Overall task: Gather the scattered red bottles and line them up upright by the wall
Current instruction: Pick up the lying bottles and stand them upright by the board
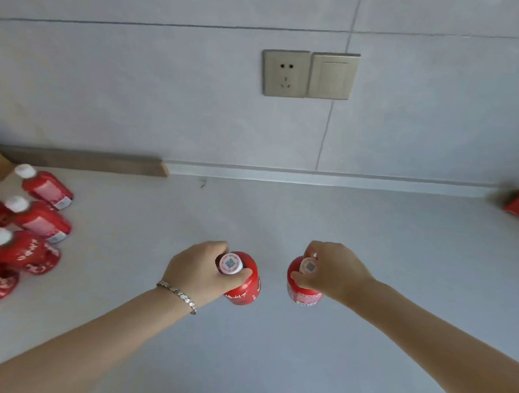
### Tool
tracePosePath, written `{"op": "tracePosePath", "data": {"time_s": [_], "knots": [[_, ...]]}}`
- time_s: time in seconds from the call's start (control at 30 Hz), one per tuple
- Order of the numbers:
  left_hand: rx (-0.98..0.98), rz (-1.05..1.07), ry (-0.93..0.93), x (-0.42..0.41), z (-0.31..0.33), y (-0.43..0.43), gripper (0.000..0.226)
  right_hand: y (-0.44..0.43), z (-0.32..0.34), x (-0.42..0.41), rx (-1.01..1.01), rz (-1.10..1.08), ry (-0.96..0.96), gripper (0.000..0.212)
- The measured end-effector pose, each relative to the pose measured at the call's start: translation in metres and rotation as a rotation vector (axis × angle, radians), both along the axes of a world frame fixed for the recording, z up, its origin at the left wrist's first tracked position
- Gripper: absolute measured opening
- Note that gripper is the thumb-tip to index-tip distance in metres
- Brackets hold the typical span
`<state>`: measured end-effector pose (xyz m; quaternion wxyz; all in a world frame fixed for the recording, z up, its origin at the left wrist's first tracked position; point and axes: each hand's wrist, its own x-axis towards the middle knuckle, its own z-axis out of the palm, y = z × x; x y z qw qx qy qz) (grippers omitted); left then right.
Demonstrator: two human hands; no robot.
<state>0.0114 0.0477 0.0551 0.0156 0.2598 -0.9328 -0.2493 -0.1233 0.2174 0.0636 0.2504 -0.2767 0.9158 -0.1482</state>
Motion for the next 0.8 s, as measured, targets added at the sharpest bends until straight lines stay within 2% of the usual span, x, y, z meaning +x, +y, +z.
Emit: {"op": "tracePosePath", "data": {"time_s": [0.1, 0.2, 0.33, 0.4, 0.6, 0.8], "knots": [[0.057, 0.122, 0.077, 0.066, 0.004, -0.076, 0.054, -0.083, 0.009, 0.052, -0.04, 0.075, 0.02, 0.036], [0.08, 0.238, 0.119, 0.132, 0.006, -0.148, 0.044, -0.163, 0.014, 0.106, -0.069, 0.117, 0.007, 0.038], [0.031, 0.38, 0.1, 0.213, 0.006, -0.229, 0.049, -0.251, 0.013, 0.167, -0.08, 0.188, -0.041, 0.037], [0.012, 0.451, 0.055, 0.25, 0.005, -0.265, 0.039, -0.285, 0.01, 0.192, -0.077, 0.207, -0.064, 0.037], [0.036, 0.673, -0.09, 0.336, -0.013, -0.362, 0.031, -0.358, 0.002, 0.238, -0.045, 0.256, -0.057, 0.04], [0.06, 0.89, 0.014, 0.35, -0.042, -0.434, 0.03, -0.393, -0.014, 0.25, -0.063, 0.184, -0.042, 0.037]]}}
